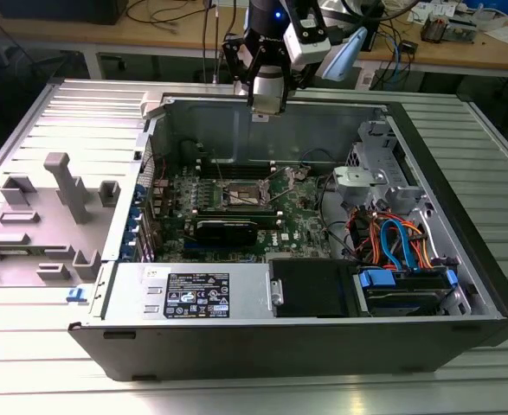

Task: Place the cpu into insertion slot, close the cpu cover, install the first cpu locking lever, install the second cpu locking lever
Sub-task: 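Place the cpu into insertion slot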

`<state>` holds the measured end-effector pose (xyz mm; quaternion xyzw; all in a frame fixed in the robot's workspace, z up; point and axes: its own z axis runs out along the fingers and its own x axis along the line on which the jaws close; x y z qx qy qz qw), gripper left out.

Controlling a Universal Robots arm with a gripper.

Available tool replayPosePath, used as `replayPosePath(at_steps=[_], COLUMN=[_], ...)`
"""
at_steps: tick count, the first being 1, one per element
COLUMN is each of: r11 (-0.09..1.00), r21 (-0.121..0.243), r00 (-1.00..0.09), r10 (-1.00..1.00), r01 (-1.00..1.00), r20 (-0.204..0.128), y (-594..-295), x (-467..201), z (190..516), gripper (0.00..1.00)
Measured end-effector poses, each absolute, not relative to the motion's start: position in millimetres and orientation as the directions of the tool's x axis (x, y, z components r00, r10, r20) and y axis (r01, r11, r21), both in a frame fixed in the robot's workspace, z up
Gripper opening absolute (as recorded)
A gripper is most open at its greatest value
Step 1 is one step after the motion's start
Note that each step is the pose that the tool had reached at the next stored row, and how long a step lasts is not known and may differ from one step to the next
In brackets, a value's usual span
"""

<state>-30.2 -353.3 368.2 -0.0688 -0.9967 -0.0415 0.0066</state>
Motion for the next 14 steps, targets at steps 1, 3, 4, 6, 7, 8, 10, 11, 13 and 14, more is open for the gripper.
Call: replayPosePath(at_steps=[1, 3, 4, 6, 7, 8, 10, 11, 13, 14], r11=[0.987, 0.987, 0.987, 0.987, 0.987, 0.987, 0.987, 0.985, 0.978, 0.975], r21=[0.082, 0.082, 0.082, 0.082, 0.082, 0.082, 0.082, 0.082, 0.081, 0.082], r00=[-0.990, -0.990, -0.990, -0.990, -0.990, -0.990, -0.990, -0.989, -0.981, -0.979], r10=[0.137, 0.137, 0.137, 0.137, 0.137, 0.137, 0.139, 0.150, 0.191, 0.204], r01=[0.138, 0.138, 0.138, 0.138, 0.138, 0.138, 0.140, 0.151, 0.192, 0.205], r20=[0.019, 0.019, 0.019, 0.019, 0.019, 0.019, 0.019, 0.019, 0.019, 0.019], y=[-353.3, -353.3, -353.3, -353.3, -353.3, -353.3, -353.4, -353.4, -353.5, -353.6], x=[-30.2, -30.2, -30.2, -30.2, -30.2, -30.2, -30.2, -30.2, -30.2, -30.2], z=[368.2, 368.2, 368.2, 368.1, 368.2, 368.2, 368.2, 368.1, 367.8, 367.5], gripper=[0.55, 0.55, 0.55, 0.55, 0.55, 0.55, 0.55, 0.55, 0.55, 0.55])
